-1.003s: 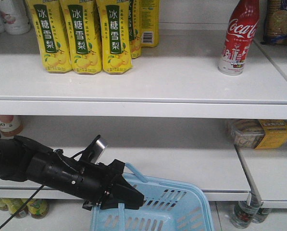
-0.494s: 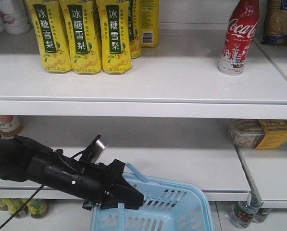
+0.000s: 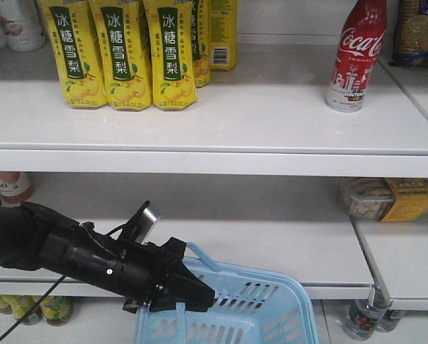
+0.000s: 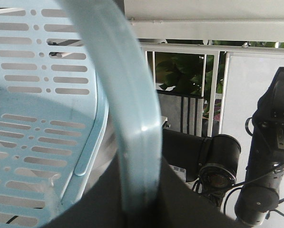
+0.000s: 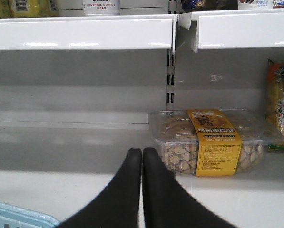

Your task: Place coke in basket with both arms

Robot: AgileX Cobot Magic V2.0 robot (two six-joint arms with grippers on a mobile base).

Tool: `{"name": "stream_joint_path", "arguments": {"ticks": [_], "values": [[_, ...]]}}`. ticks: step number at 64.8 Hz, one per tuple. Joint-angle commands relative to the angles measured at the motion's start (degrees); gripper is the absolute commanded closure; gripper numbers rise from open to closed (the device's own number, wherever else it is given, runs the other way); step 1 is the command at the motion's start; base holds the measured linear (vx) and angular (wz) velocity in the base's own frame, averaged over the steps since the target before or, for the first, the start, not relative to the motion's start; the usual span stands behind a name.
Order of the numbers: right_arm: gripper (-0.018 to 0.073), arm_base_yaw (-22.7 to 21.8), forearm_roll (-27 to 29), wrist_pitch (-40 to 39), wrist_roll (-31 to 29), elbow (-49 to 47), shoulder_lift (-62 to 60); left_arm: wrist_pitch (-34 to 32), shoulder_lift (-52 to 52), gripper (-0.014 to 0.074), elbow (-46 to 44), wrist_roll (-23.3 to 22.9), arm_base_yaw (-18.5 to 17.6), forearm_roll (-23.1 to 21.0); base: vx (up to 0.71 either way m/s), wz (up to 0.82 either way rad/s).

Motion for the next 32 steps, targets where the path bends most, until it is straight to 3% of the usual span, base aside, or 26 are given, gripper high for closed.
{"name": "stream_joint_path", "arguments": {"ticks": [1,5,13,32], "values": [[0.0569,-0.04,-1.98,-5.29,-0.27,0.29,-0.74,3.38,-2.92,0.0602,-1.28,0.80,-0.18,-4.48,0.00,0.00],[0.0569,-0.04,-2.08,-5.66,0.47,0.29,-0.74,3.38,-2.92,0.0602,-1.28,0.80,-0.18,-4.48,0.00,0.00],[0.0569,0.03,3.74,-5.12,4.66,-0.43,-0.74,3.38,-2.92,0.0602,-1.28,0.80,-0.18,-4.48,0.00,0.00],[0.0569,-0.03,3.60,0.42,1.66,-11.55,2.37,3.38,-2.92,0.0602,-1.28,0.80,-0.18,-4.48,0.00,0.00]]}}
